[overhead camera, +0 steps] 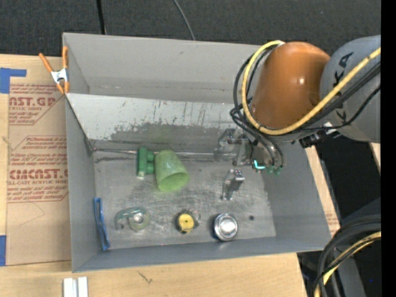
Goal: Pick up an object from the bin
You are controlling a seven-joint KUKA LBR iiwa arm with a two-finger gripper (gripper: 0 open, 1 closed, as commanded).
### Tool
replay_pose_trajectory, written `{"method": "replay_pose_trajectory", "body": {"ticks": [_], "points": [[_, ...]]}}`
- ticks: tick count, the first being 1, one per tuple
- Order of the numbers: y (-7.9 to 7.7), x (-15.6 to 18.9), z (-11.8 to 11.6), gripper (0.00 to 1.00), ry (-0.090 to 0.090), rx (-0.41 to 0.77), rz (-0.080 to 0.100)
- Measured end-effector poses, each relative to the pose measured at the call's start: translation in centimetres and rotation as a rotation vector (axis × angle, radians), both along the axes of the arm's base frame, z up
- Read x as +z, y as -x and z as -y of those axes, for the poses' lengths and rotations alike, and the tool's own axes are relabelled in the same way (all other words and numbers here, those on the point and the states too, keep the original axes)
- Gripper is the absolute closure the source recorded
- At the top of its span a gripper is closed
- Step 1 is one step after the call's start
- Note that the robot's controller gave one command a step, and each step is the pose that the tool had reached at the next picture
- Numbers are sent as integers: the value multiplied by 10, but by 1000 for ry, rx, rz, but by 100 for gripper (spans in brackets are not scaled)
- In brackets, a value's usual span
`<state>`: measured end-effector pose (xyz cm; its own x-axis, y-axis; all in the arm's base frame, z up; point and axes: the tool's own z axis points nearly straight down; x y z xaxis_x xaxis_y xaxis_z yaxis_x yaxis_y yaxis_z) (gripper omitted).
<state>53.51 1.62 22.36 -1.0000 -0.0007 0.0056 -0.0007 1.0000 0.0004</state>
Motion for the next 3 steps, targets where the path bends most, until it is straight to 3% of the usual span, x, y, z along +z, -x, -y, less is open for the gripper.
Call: {"method": "replay_pose_trajectory", "body": {"ticks": [1, 2, 3], "points": [[47, -151, 30, 0, 0, 251, 24], [55, -123, 51, 0, 0, 303, 8], [54, -123, 26, 0, -4, 777, 7]]}}
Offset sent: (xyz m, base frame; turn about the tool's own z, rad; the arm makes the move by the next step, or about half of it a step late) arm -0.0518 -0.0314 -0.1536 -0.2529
